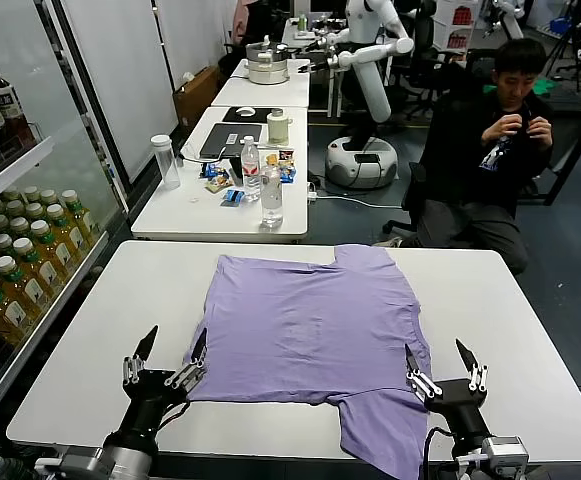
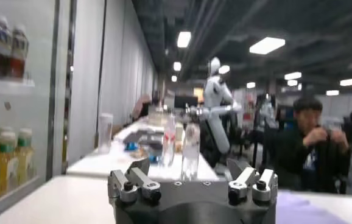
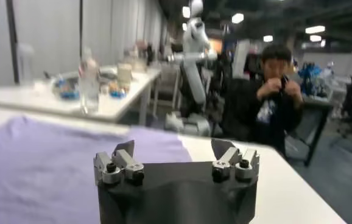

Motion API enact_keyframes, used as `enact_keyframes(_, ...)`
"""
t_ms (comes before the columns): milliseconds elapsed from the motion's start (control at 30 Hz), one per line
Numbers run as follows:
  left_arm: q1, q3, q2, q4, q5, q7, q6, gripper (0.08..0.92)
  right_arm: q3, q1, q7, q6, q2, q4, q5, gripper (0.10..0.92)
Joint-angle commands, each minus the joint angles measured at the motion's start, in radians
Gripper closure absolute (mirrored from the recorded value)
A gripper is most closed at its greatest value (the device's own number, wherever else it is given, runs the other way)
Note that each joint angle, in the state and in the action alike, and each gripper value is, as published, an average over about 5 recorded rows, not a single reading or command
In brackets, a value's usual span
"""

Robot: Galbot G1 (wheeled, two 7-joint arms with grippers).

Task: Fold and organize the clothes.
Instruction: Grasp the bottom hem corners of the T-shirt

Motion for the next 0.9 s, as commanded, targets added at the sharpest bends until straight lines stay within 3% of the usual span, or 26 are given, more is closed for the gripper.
enact_keyframes(33,-0.126,0.043,0.089,0.177,-0.050,-0.109,0.280,0.177,-0.006,-0.044,0.019,-0.109,-0.002,-0.007,-0.022,0.203)
enact_keyframes(300,-0.201,0.085,0.098,0.310,-0.033,-0.154,0.306,0.177,-0.027,-0.107,0.023,-0.090,0.014,-0.045,-0.033,0.203)
enact_keyframes(667,-0.193,0.099,0.091,0.324,-0.035,-0.154,0.305,0.177,-0.076,-0.108,0.007,-0.079,0.038,-0.086,-0.008,0.214)
enact_keyframes(767,-0.182,0.098,0.092,0.323,-0.037,-0.153,0.303,0.208,-0.084,-0.103,-0.003,-0.082,0.041,-0.100,0.026,0.275)
enact_keyframes(900,-0.172,0.101,0.093,0.321,-0.051,-0.151,0.303,0.311,-0.085,-0.093,-0.008,-0.095,0.039,-0.125,0.078,0.370)
